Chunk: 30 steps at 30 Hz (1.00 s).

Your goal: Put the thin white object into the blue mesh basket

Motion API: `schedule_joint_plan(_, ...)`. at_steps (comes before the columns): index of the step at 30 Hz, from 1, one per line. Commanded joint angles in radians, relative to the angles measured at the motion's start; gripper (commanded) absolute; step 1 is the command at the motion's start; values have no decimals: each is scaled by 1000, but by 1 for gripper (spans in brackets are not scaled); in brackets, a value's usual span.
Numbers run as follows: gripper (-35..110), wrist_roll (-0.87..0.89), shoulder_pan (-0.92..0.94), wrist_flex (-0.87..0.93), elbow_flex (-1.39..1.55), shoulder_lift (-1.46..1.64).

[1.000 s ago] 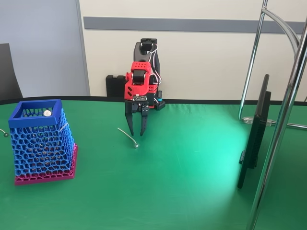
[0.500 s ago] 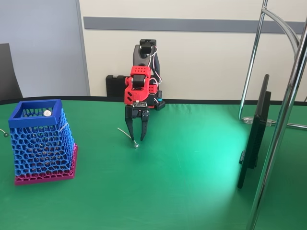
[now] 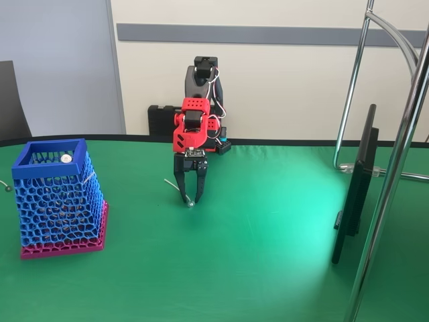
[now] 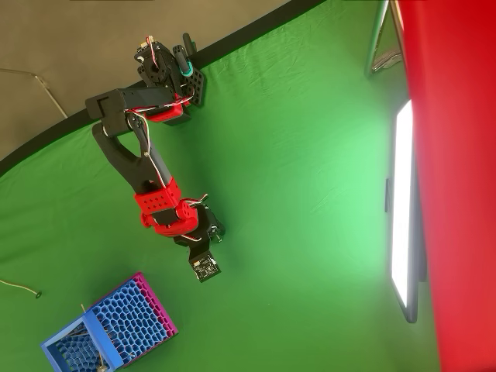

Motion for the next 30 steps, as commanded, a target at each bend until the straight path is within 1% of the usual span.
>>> schedule_joint_plan(1,16,3,-9,-23,-34,0)
schedule_joint_plan(15,12,0,-14,-57,-21,-18)
schedule_joint_plan(24,3,-9,-15,-109,25,-2)
schedule_joint_plan(30,1,2,-21,-118,32,3)
